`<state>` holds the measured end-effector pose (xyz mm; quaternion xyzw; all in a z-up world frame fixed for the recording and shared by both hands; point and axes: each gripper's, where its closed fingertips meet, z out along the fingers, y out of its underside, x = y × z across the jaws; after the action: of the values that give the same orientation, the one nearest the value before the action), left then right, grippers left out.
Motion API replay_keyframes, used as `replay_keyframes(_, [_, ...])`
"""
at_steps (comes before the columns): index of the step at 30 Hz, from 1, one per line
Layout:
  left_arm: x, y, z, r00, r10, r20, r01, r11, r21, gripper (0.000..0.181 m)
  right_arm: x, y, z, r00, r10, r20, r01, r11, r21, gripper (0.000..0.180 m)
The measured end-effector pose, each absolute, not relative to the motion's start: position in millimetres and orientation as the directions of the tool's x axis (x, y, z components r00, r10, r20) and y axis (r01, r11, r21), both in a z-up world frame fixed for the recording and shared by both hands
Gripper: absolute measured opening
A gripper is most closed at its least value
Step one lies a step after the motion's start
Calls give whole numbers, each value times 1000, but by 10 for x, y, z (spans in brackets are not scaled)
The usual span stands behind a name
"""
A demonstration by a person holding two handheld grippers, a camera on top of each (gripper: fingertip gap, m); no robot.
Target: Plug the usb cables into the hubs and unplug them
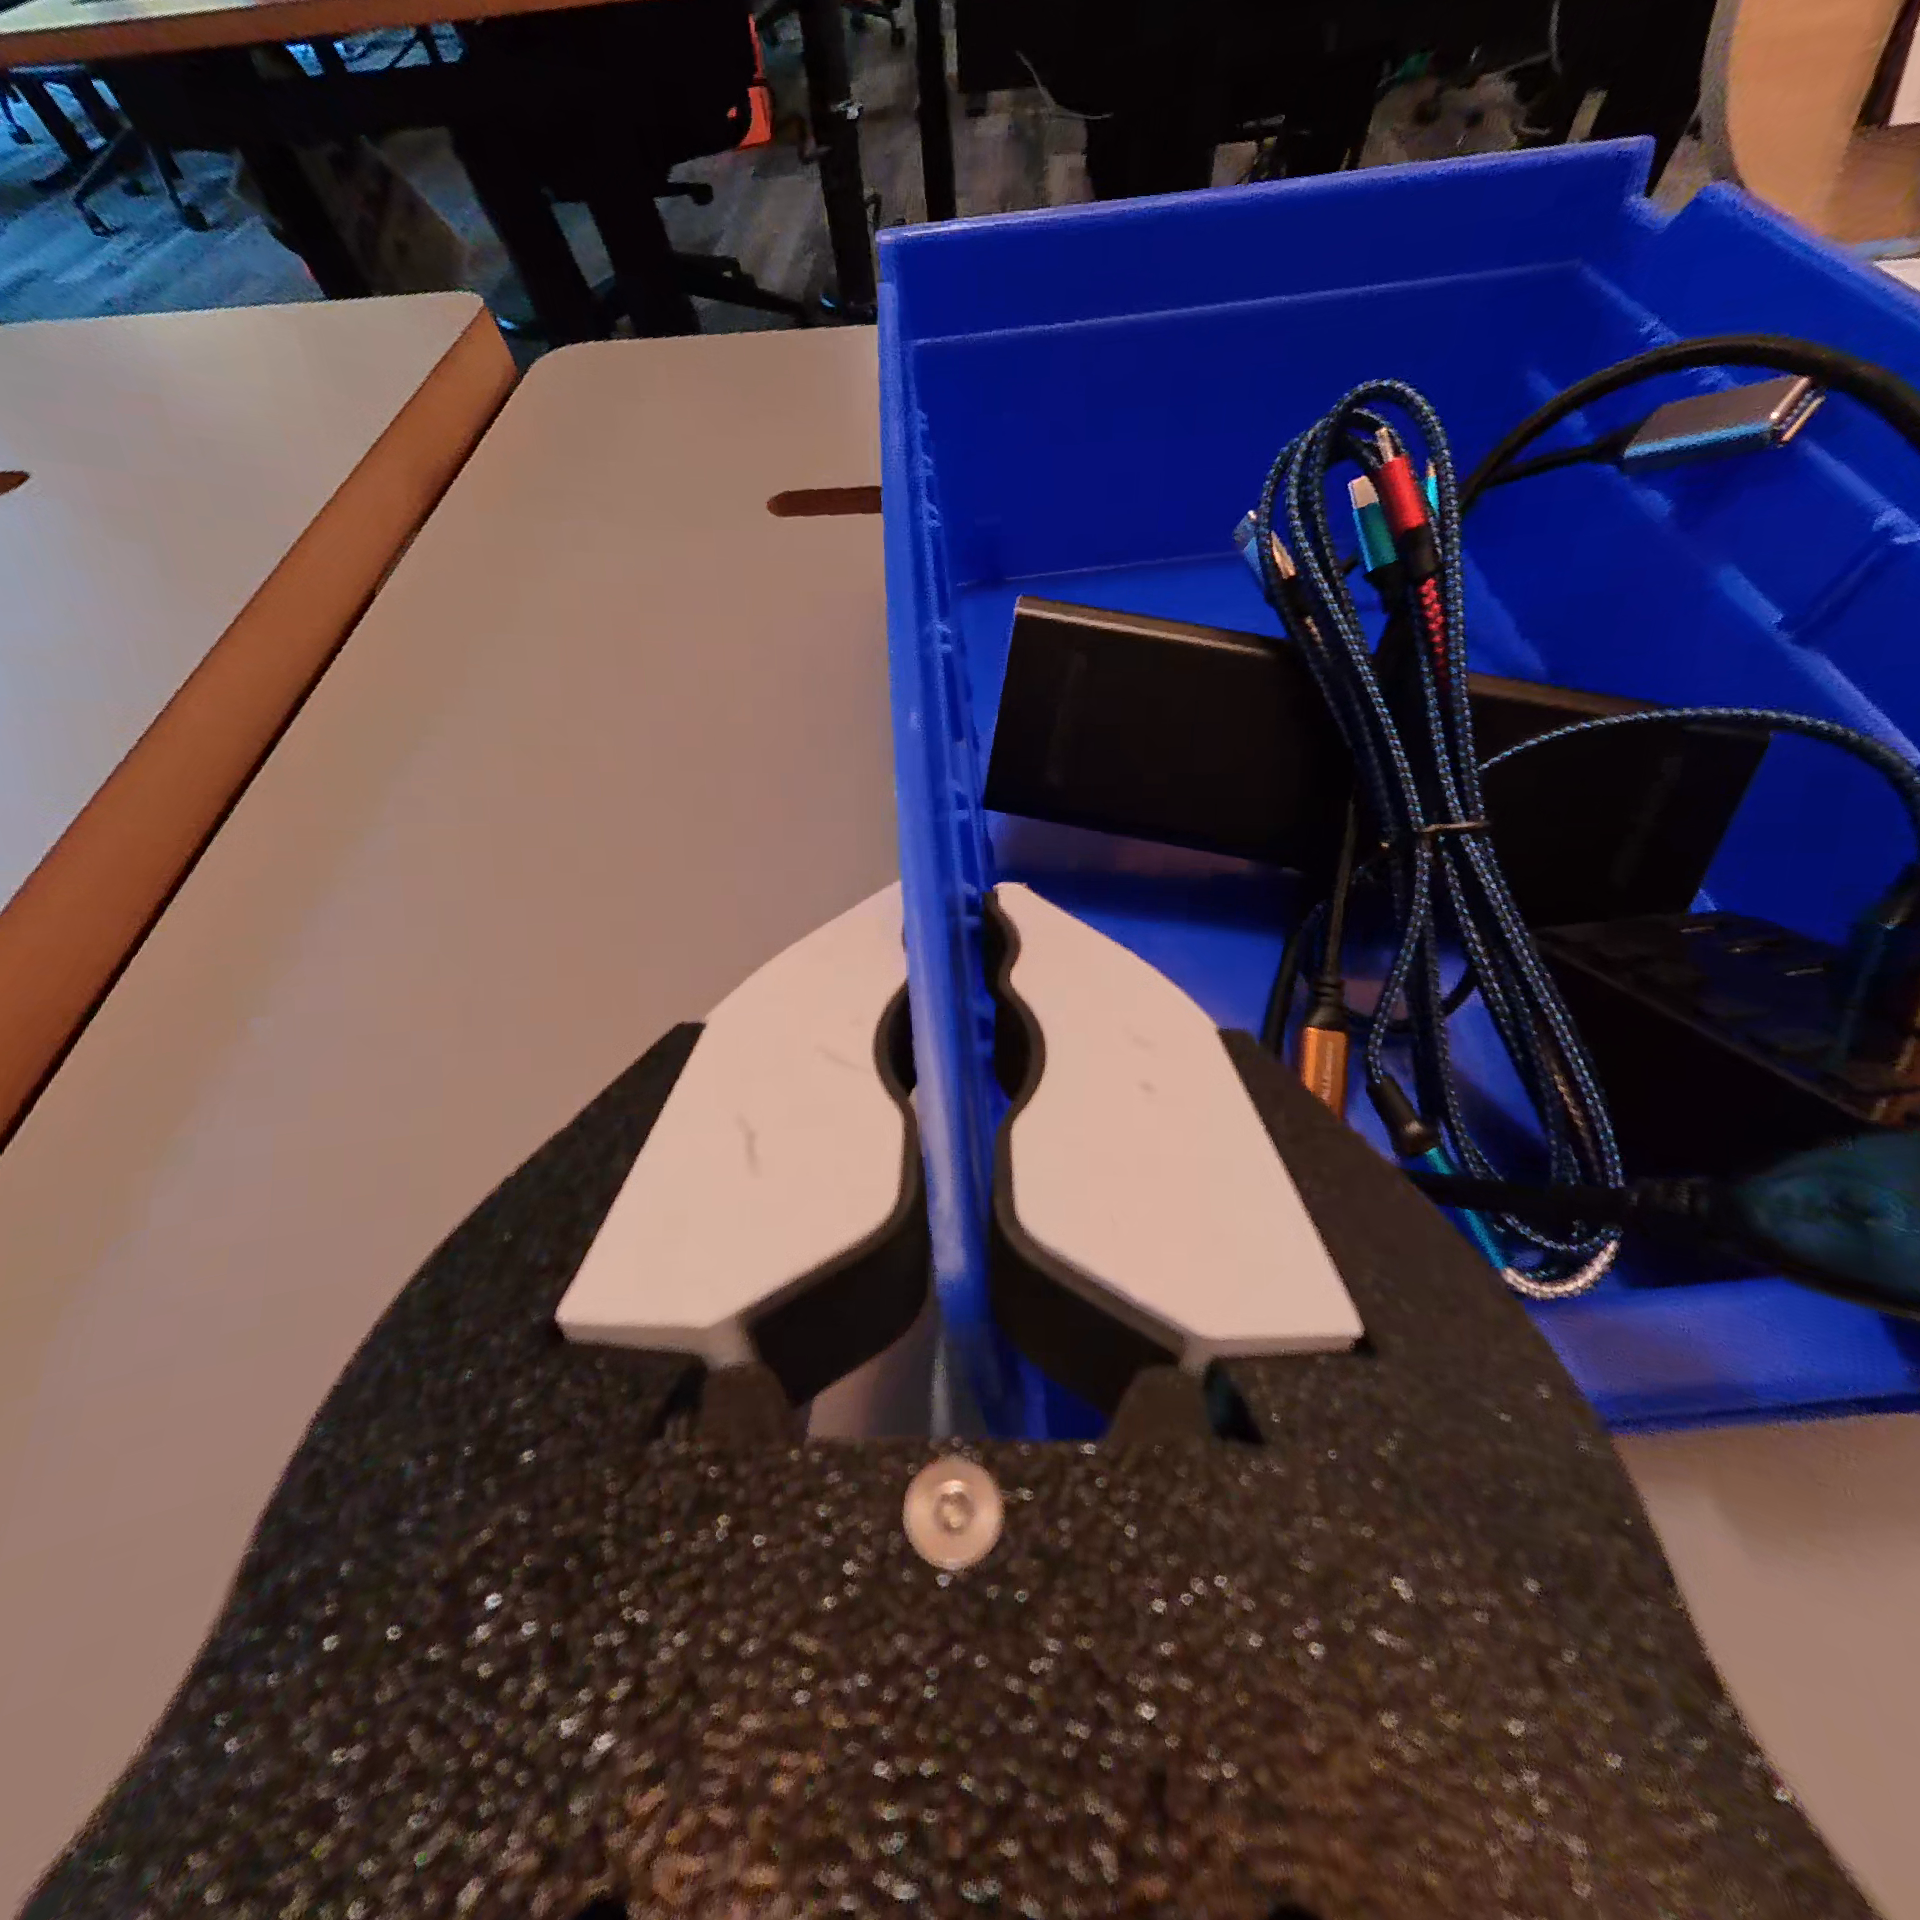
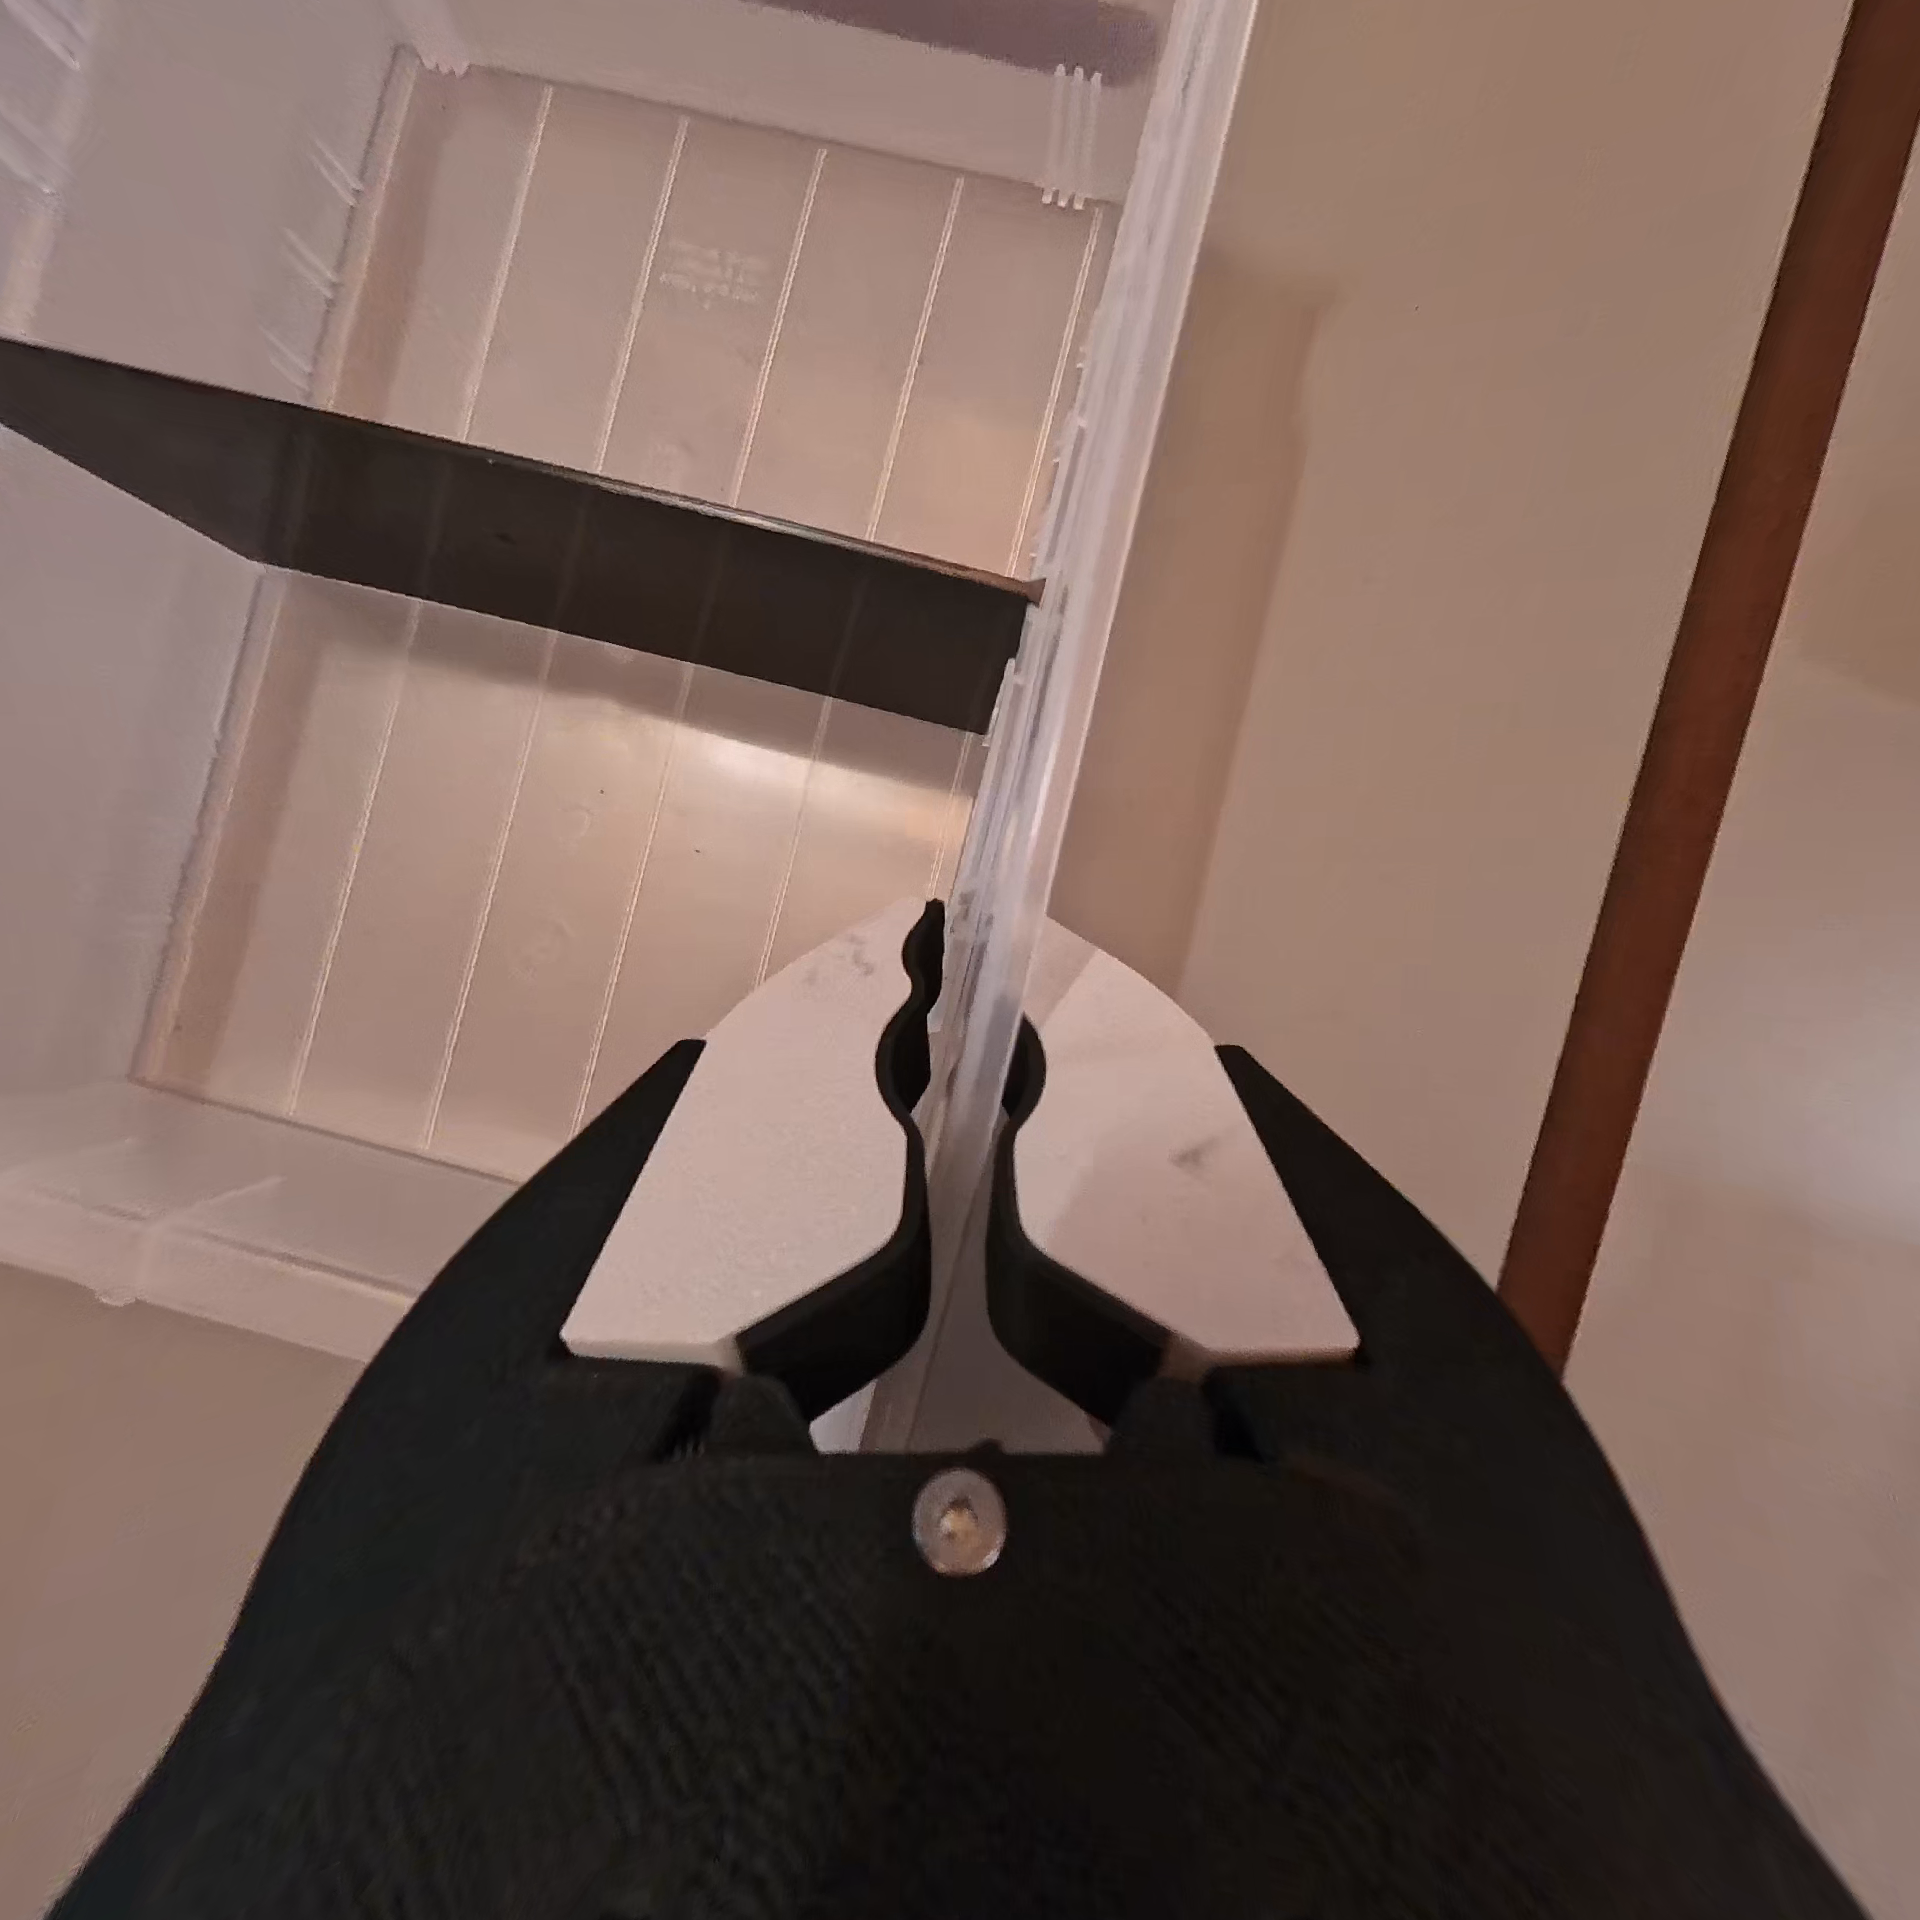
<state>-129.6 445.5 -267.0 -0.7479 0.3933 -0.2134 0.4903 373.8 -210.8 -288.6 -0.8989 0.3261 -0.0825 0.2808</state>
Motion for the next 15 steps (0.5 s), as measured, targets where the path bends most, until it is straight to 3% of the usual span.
replay_keyframes(1, [-1284,4469,-2670,596,-800,-66,-381,-209,-901,7,3726,-2098,-2885,779,-626,-34,-534,-634,-559,6])
replay_keyframes(7, [-1282,4472,-2673,595,-802,-53,-369,-215,-904,7,3677,-2066,-2857,770,-635,-60,-546,-608,-576,10])
replay_keyframes(12, [-1417,4475,-2471,619,-761,-193,-434,-127,-892,23,3690,-2286,-2439,685,-728,-26,-543,-486,-685,51])
replay_keyframes(15, [-1476,4391,-2148,613,-764,-201,-389,-71,-918,29,3521,-2298,-2071,673,-739,17,-450,-428,-783,63])
